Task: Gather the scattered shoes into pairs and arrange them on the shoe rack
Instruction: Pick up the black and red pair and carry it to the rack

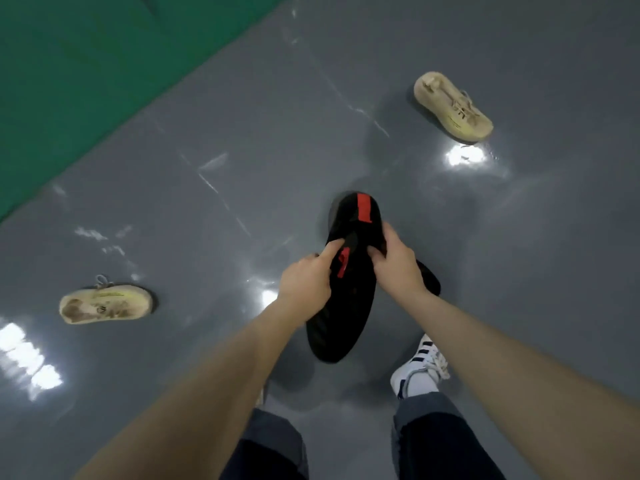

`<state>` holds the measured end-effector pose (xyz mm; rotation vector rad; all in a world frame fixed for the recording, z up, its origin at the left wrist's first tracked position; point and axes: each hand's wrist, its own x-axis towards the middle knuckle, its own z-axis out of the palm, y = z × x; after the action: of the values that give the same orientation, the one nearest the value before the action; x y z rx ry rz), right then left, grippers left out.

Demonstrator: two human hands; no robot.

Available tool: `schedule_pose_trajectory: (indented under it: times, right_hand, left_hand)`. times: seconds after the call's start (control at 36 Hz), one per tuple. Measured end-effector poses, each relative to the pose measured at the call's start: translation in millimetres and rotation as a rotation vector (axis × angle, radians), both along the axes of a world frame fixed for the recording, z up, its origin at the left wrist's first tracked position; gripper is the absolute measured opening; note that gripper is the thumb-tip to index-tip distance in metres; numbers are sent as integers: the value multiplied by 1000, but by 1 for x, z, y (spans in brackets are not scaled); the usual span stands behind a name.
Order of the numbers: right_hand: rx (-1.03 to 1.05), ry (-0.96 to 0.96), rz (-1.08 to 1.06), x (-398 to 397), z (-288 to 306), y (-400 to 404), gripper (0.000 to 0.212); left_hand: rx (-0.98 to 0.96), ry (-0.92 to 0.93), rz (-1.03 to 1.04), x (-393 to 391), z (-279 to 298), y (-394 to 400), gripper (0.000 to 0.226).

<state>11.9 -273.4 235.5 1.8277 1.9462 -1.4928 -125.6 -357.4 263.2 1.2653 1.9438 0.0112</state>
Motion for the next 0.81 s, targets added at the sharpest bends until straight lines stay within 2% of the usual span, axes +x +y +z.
schedule_pose_trajectory:
  times: [0.08, 0.19, 0.31, 0.39, 0.5, 0.61, 0.72, 0.81]
  right_hand:
    - [-5, -17, 28, 30, -35, 15, 42]
    - [53, -250, 168, 70, -94, 29, 39]
    - [20, -364, 161, 93, -161, 26, 38]
    - [25, -438, 214, 103, -204, 25, 46]
    - [34, -463, 252, 116, -251, 26, 68]
    - [1, -481, 337, 129, -281, 25, 73]
    - [147, -561, 432, 130, -295, 22, 57]
    - [352, -641, 591, 128, -296, 19, 28]
  left_hand:
    - [-15, -31, 34, 19, -41, 12, 58]
    - [-45, -7, 64, 36, -100, 19, 57]
    - [-48, 22, 141, 53, -155, 19, 58]
    - [-24, 30, 200, 63, -188, 16, 58]
    - [13, -18, 294, 71, -223, 10, 57]
    - [39, -20, 372, 79, -242, 9, 54]
    - [61, 14, 409, 89, -254, 9, 50]
    - [63, 26, 452, 94, -256, 7, 49]
